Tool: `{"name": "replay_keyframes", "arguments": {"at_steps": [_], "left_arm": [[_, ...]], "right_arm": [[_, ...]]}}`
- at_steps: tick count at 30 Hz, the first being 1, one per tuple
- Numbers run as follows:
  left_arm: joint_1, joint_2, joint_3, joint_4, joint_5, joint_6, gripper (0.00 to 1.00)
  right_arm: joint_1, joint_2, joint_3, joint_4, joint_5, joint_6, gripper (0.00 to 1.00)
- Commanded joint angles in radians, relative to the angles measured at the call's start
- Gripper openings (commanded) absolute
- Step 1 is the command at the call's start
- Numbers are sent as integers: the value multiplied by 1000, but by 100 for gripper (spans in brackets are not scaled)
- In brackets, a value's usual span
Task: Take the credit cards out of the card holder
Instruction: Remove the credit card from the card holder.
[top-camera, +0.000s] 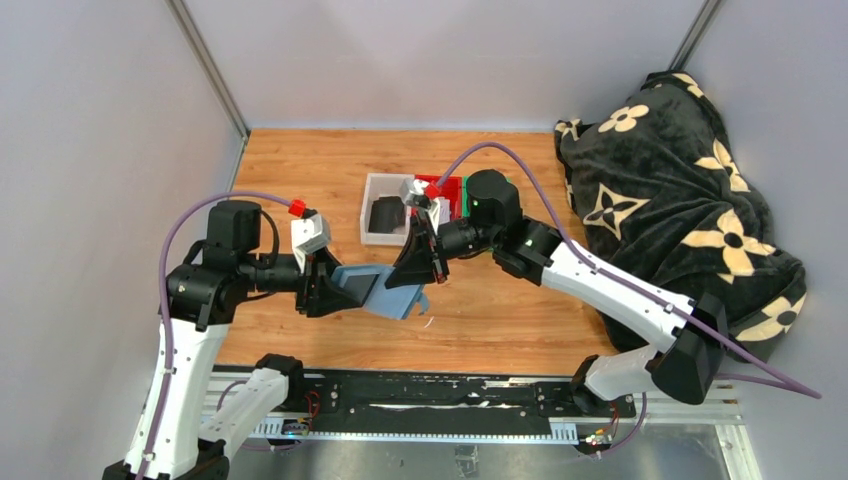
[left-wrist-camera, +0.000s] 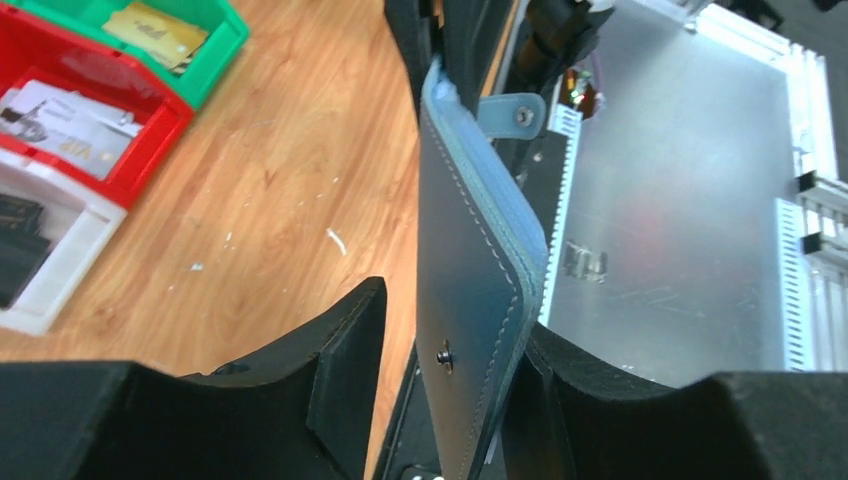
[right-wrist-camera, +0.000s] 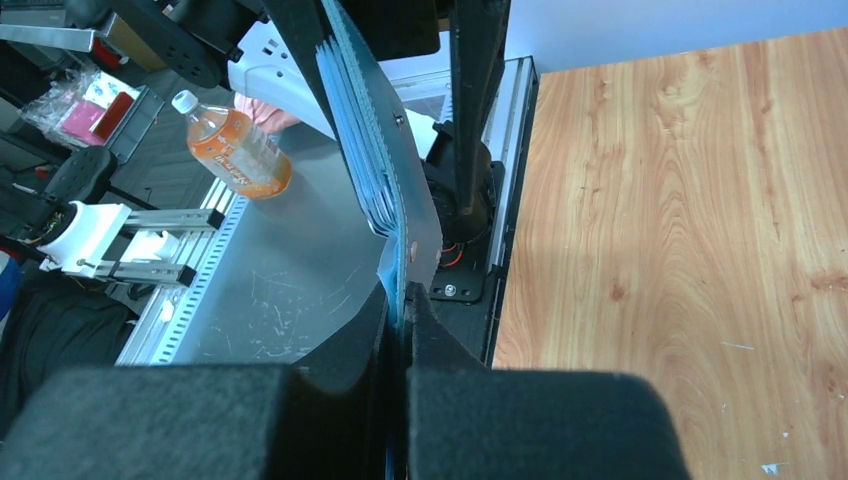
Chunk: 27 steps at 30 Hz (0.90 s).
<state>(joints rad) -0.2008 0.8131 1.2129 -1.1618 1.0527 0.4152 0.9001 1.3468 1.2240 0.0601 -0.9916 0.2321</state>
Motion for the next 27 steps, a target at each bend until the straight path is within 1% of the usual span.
{"name": "replay_keyframes", "arguments": {"at_steps": [1,3,6,12,14,15,16,17,19,21,23,25,27], "left_arm": [[-6,5,36,1,141,-72,48],[-6,9,36,1,172,-90,42],[-6,13,35,1,171,-98,32],[-6,16,41,-1,176,-98,25],[-6,18,41,-2,170,-97,22],[-6,20,40,-2,165,-97,20],[-6,20,40,-2,159,-99,16],[-6,20,38,-3,158,-100,14],[-5,19,39,-4,155,-102,7],[-5,18,45,-5,148,-104,3],[-5,21,52,-4,122,-107,0],[-5,26,57,-3,76,-113,0],[-4,33,57,0,17,-130,0]], "right_arm": [[-15,-37,-13,35,-48,-4,0],[-19,-45,-16,35,-56,-8,0],[-21,-56,-18,35,-69,-13,0],[-21,-58,-17,47,-99,-9,1],[-22,-60,-24,77,-104,12,7],[-21,-61,-26,92,-105,21,11],[-21,-62,-28,103,-105,27,18],[-22,-63,-27,108,-105,29,21],[-21,-63,-21,107,-103,30,31],[-24,-64,-10,93,-91,27,40],[-36,-70,10,67,-36,22,48],[-63,-90,19,61,36,39,55],[-87,-126,27,69,207,74,58]]}}
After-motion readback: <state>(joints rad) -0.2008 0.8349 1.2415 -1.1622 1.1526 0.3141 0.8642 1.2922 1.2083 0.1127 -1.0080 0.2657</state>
